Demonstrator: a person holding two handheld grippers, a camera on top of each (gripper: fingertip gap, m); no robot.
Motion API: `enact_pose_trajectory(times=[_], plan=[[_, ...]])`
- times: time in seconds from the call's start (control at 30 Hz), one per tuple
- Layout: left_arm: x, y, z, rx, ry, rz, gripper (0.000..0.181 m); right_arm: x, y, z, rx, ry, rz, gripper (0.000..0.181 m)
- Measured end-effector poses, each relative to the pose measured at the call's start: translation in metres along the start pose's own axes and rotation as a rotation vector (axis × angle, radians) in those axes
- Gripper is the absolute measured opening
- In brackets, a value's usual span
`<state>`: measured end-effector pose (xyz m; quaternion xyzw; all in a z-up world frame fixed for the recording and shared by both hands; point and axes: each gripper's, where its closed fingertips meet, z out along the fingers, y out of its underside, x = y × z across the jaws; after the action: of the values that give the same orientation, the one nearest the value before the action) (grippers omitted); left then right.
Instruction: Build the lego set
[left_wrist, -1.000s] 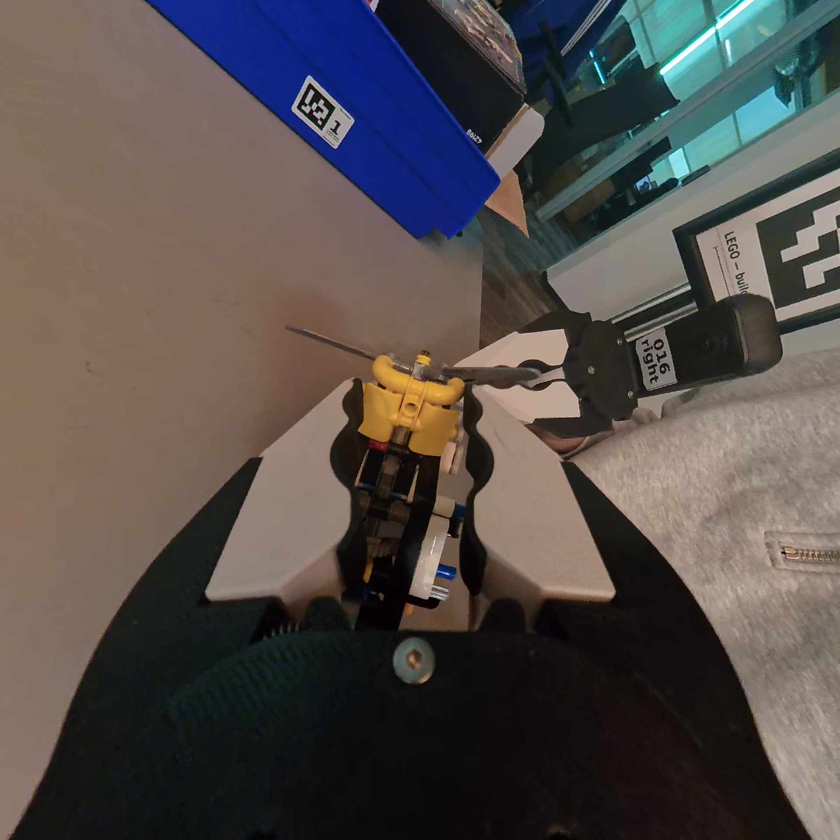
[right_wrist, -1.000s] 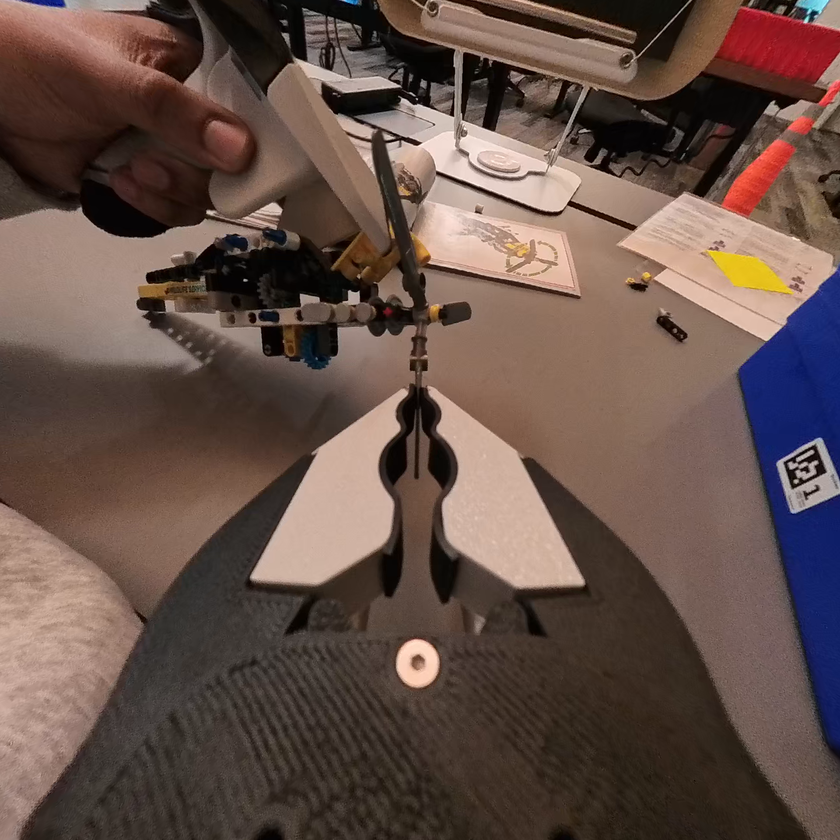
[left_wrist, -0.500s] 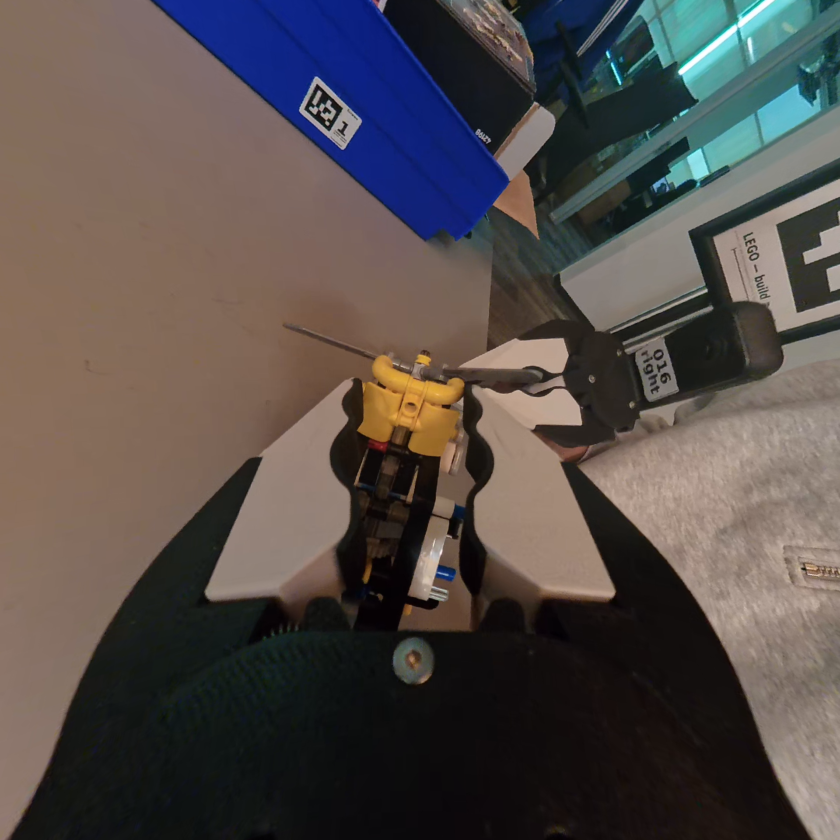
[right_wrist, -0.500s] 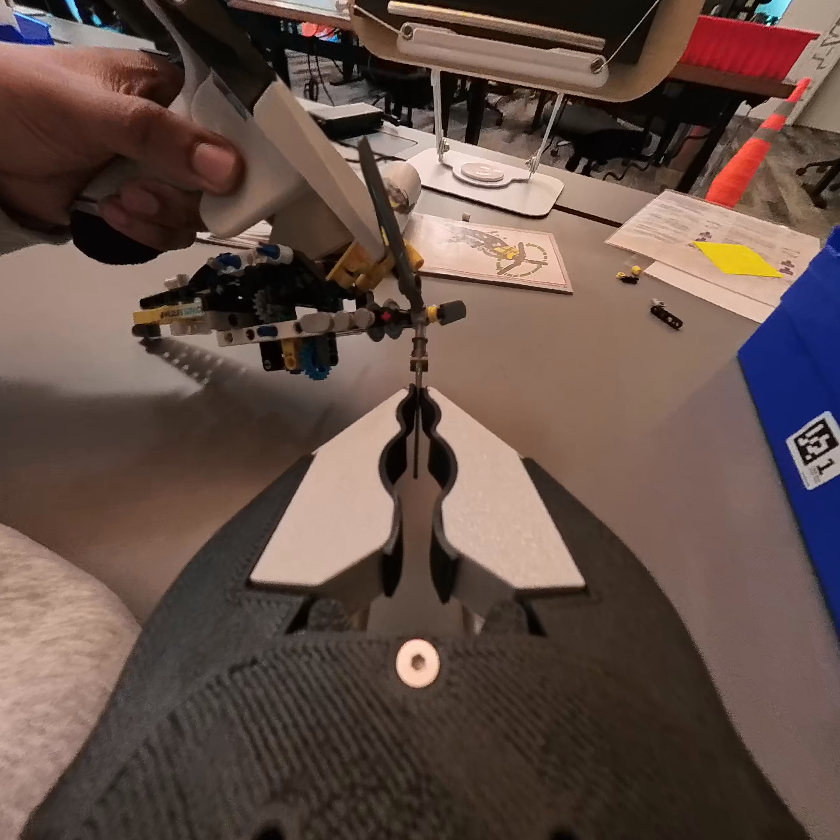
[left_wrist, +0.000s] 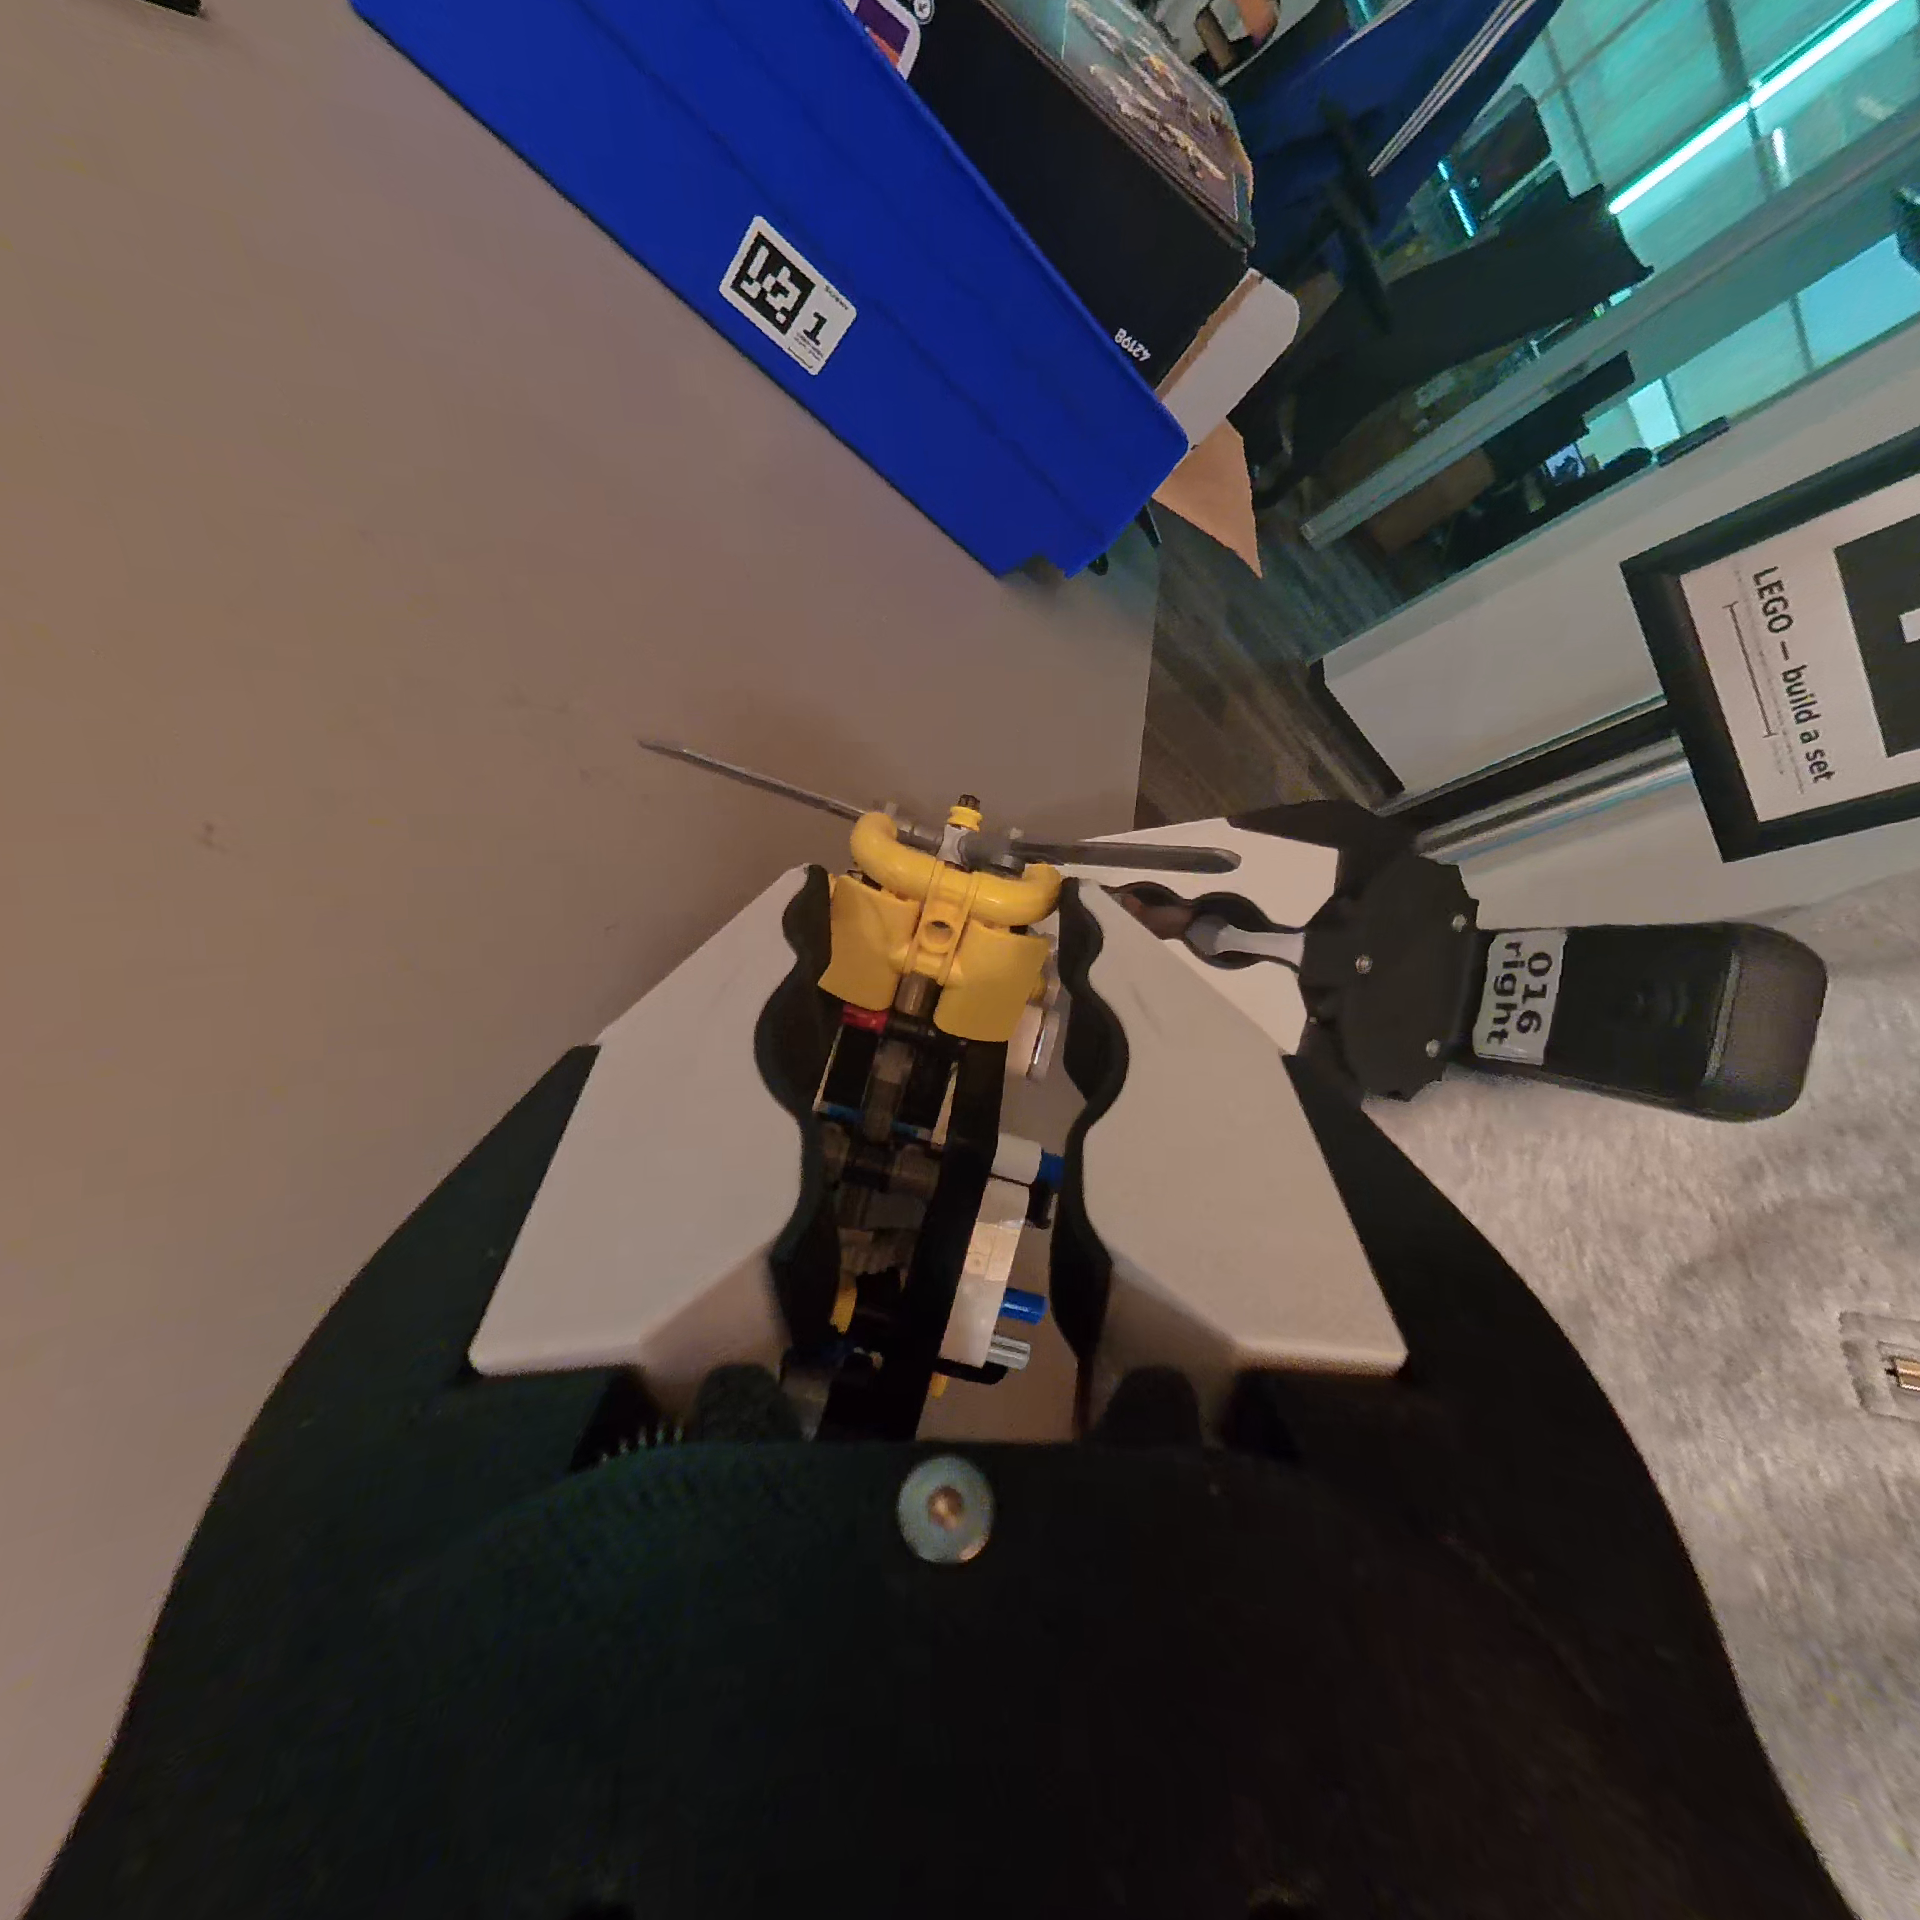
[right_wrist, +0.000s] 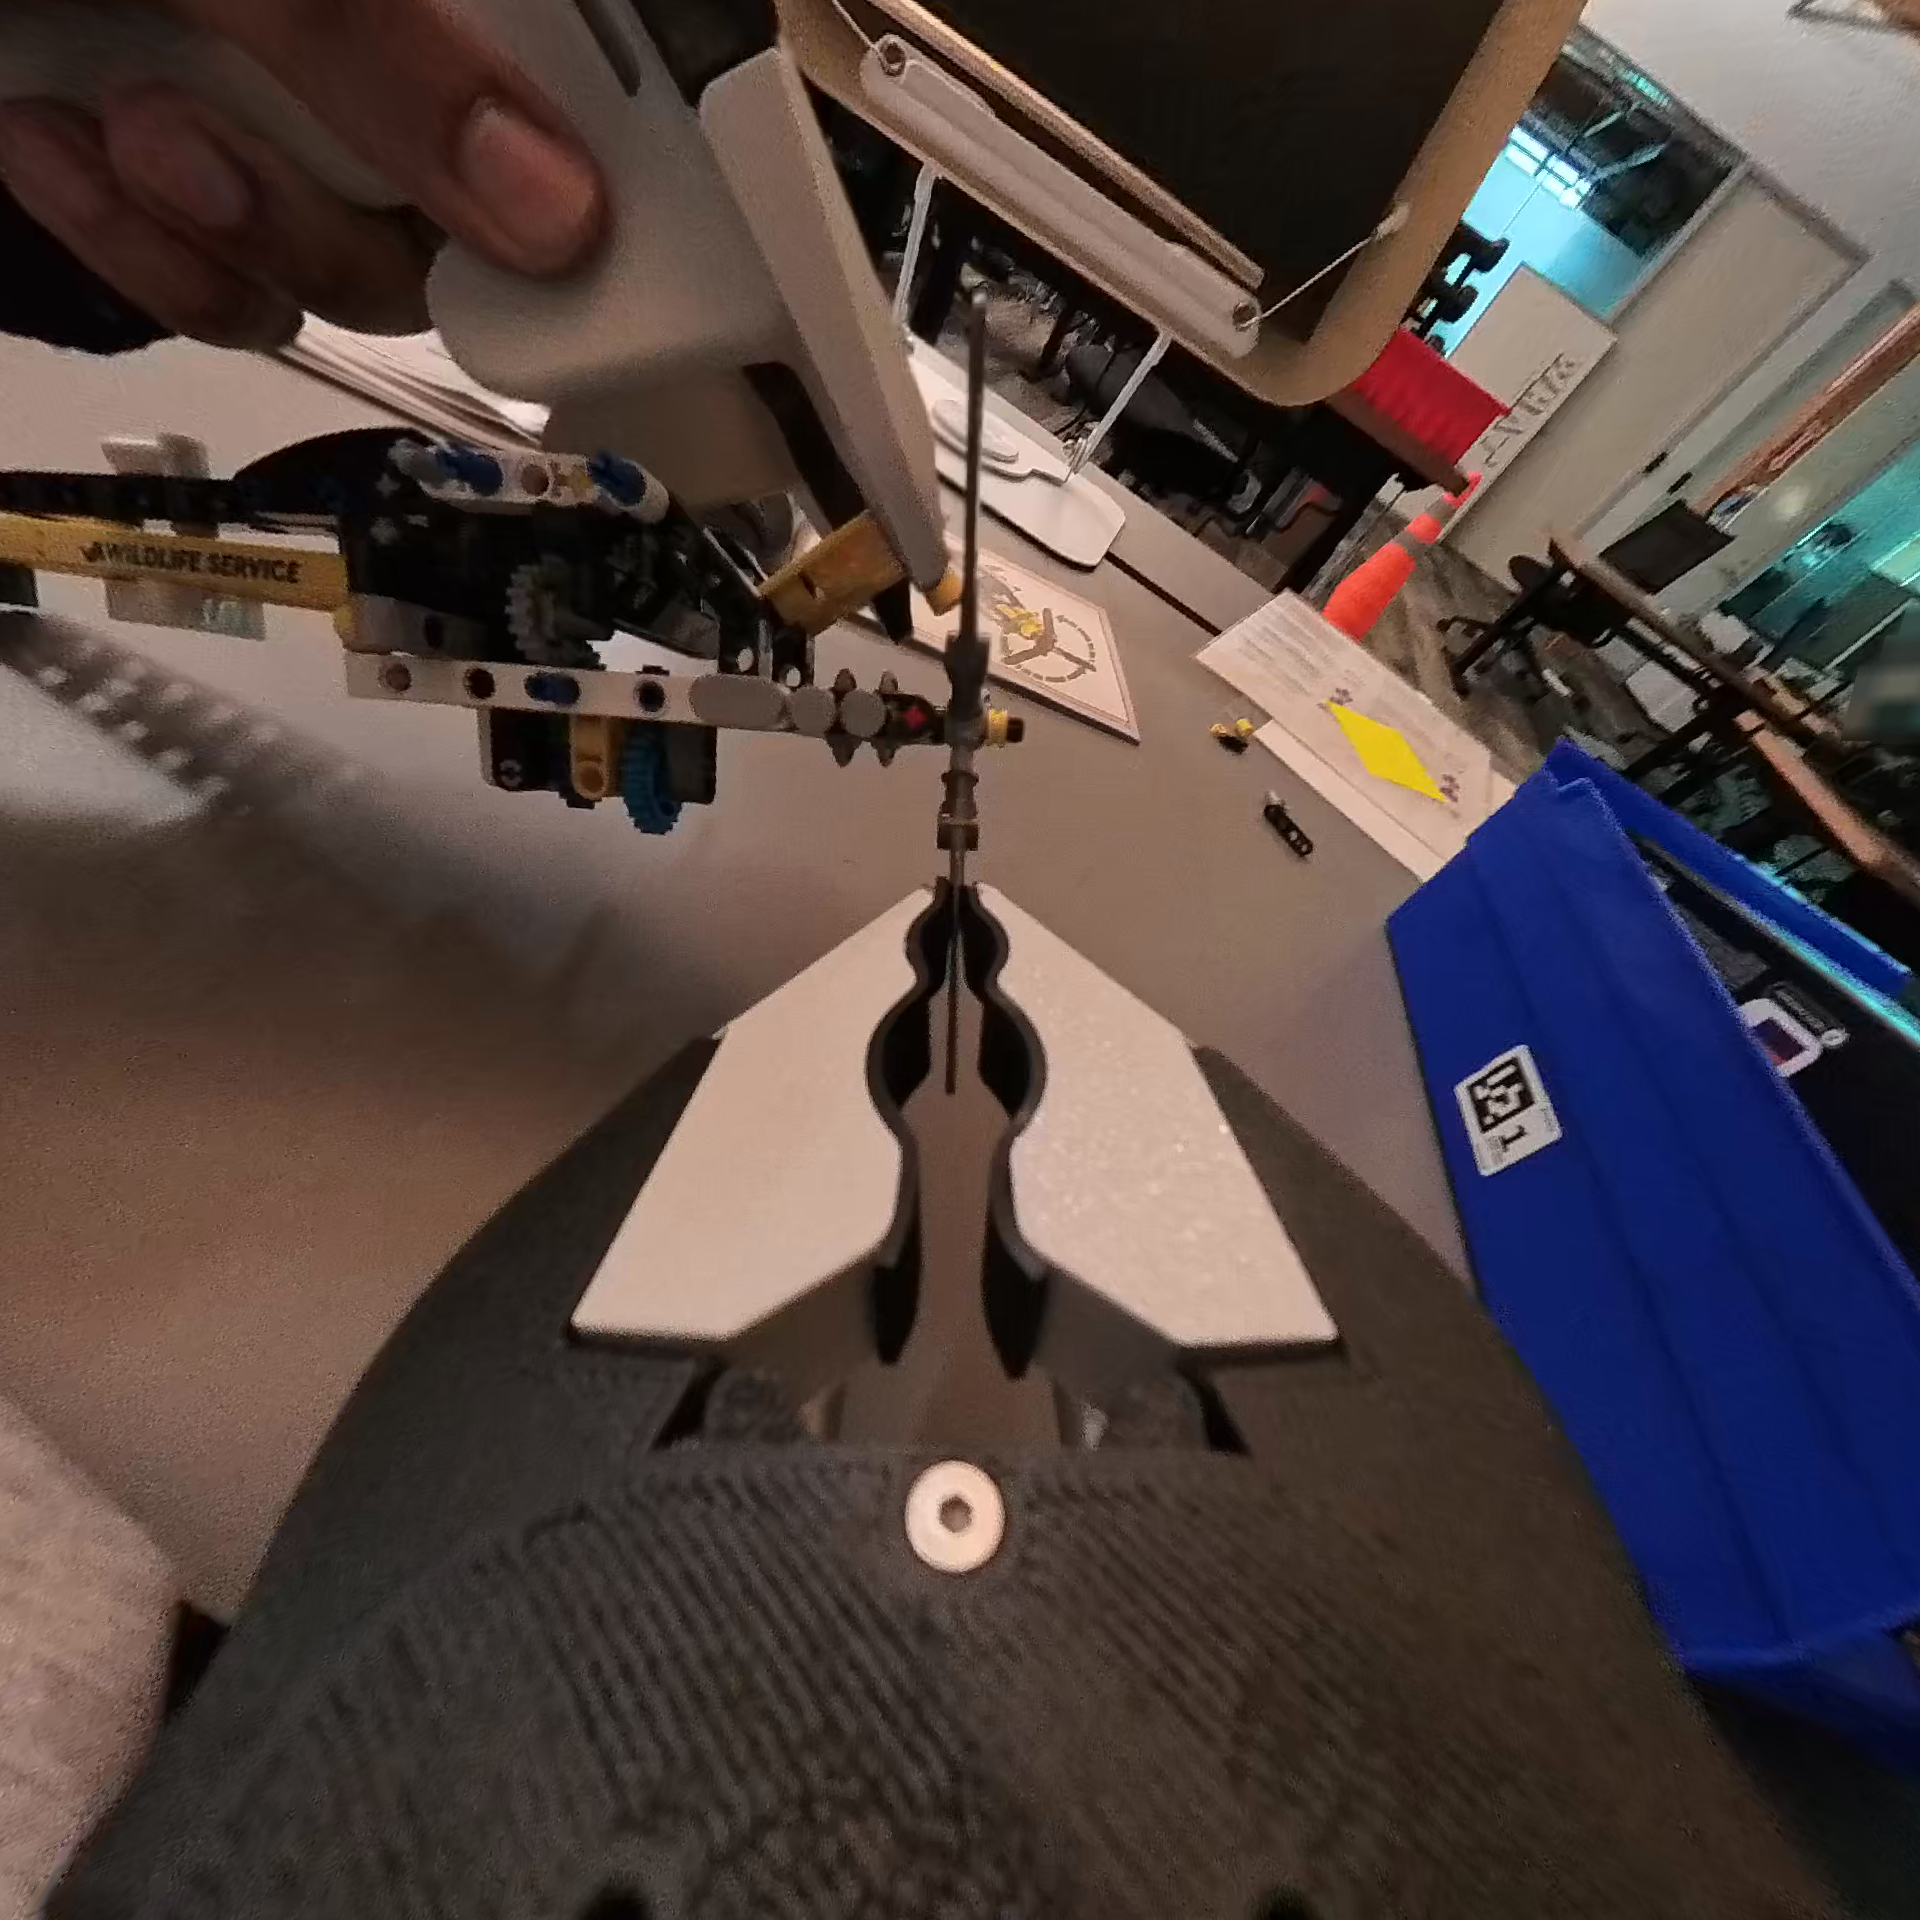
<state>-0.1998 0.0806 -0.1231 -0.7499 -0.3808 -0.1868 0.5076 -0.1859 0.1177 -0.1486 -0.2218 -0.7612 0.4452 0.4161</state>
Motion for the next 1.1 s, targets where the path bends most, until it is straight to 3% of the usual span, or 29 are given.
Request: enact_pose_trajectory(times=[0.4,0.83,1.1], plan=[[0.003,0.0,0.001,-0.004,0.004,0.011,0.042,0.001,-0.007,-0.002,0.04,0.023,-0.101,0.0],[0.001,0.0,0.002,-0.027,-0.04,0.059,0.042,-0.001,-0.009,0.002,0.02,0.003,-0.068,0.0],[0.018,-0.008,-0.005,0.015,0.022,0.104,0.057,-0.003,0.0,0.004,0.012,-0.023,-0.025,0.0]])
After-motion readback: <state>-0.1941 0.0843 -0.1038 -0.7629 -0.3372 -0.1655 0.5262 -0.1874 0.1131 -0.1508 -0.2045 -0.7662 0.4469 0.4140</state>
